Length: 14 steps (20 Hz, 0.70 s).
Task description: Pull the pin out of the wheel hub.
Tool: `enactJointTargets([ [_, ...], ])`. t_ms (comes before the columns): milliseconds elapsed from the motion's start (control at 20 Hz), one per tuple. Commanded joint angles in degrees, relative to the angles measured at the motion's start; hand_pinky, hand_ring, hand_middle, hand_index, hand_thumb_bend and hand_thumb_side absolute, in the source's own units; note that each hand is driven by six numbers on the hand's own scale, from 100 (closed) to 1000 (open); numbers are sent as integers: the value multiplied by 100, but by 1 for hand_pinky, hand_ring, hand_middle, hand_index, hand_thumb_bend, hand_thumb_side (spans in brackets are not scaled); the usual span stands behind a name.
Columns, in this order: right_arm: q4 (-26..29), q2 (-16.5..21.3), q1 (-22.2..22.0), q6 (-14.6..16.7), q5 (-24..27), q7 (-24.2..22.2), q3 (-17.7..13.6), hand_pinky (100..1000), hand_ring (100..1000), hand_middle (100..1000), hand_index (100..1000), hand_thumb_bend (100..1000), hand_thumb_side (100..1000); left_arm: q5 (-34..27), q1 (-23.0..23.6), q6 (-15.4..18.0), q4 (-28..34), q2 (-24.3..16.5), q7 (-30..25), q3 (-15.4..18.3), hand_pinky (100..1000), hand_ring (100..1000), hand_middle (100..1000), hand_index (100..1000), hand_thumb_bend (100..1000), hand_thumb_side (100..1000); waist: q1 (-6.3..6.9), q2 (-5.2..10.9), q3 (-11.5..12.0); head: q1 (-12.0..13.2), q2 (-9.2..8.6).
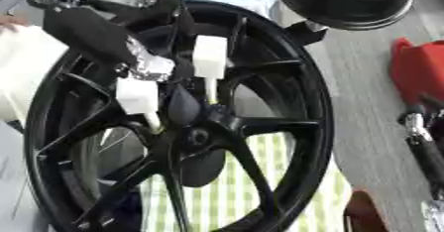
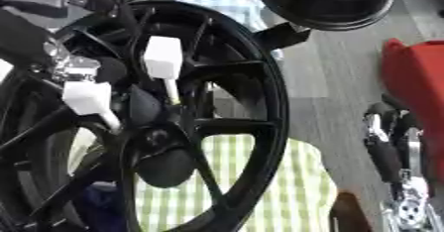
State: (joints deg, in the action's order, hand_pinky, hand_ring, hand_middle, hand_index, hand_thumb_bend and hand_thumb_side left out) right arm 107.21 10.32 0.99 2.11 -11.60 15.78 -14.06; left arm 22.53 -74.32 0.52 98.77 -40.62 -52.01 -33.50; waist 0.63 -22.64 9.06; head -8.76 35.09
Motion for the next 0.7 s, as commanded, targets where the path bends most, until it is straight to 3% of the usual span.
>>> enactJointTargets([
  [50,96,44,13,-2,-53,13,-11,744,645,551,866,100,662,-158,-28,-5,117,-247,4,304,963,852,816,917,167,1000,2,104,8,-5,-17],
  [300,93,49,10,-6,-57,28,-17,743,642,550,865,100,659,-250,48,-103,68,-318,4,425,963,853,800,900,100,1000,8,105,16,-10,-17],
  [500,91,58,12,-5,-60,47,-19,742,639,548,864,100,657,-198,82,8,-50,-356,4,405,964,860,804,901,247,1000,19,106,16,-11,-9],
  [600,91,61,12,-5,-53,57,-22,742,639,548,864,100,657,-113,87,101,-68,-364,4,382,962,861,804,901,267,1000,22,106,16,-10,-6],
  [700,90,65,12,-6,-48,61,-22,742,638,547,863,100,657,-22,94,177,-101,-362,4,355,958,862,802,910,313,656,24,107,16,-4,-8],
])
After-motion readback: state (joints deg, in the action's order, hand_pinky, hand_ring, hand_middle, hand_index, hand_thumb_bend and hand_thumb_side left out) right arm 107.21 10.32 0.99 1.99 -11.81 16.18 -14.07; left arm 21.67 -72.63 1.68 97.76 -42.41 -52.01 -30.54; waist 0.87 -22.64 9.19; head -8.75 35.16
